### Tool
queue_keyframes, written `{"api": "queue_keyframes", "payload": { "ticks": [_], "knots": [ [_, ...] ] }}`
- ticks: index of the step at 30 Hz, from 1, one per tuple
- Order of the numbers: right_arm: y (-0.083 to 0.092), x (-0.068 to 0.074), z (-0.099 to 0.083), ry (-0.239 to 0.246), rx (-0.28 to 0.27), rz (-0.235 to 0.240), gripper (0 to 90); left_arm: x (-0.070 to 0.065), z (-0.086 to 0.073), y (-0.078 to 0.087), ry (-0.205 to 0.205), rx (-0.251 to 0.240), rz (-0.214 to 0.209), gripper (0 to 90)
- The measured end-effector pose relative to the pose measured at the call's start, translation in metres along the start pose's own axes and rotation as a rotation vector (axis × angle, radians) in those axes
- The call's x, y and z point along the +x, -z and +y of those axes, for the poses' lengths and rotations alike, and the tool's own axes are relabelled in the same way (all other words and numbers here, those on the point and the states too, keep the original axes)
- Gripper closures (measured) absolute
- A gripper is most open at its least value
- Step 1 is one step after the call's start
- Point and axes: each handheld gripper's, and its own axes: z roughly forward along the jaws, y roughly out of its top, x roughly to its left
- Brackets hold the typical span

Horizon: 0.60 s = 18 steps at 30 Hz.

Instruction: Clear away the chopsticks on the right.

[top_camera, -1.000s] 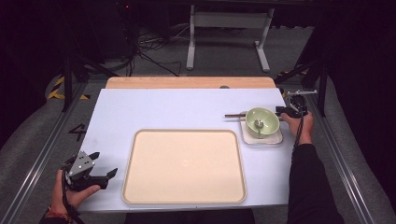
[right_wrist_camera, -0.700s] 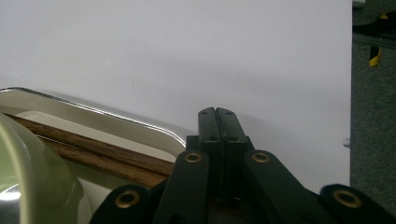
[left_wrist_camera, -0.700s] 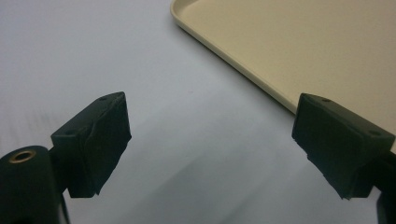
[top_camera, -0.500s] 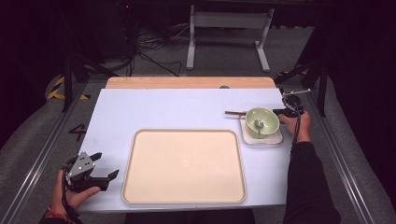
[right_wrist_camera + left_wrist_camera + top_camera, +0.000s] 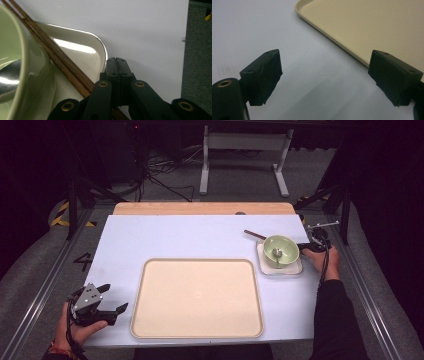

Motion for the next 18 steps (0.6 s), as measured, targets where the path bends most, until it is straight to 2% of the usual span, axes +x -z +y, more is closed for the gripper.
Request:
{"api": "queue_keyframes", "payload": {
  "ticks": [4,7,11,14,18],
  "knots": [
    [0.004,-0.001,-0.006,-0.016,-0.010,0.008,85.5,0.000,-0.001,0.001,0.002,0.002,0.003,12.7],
    [0.011,-0.004,-0.009,-0.040,-0.049,0.016,80.2,0.000,-0.001,0.001,0.003,0.006,0.007,12.7],
    [0.025,-0.007,-0.013,-0.040,-0.102,0.030,73.0,-0.001,-0.001,0.001,0.005,0.001,0.001,12.6],
    [0.035,-0.006,-0.016,-0.009,-0.132,0.049,72.3,0.000,-0.001,0.003,0.026,-0.033,-0.027,12.7],
    [0.043,-0.005,-0.019,0.024,-0.131,0.065,71.8,0.000,0.000,0.005,0.030,-0.046,-0.029,12.7]
  ]
}}
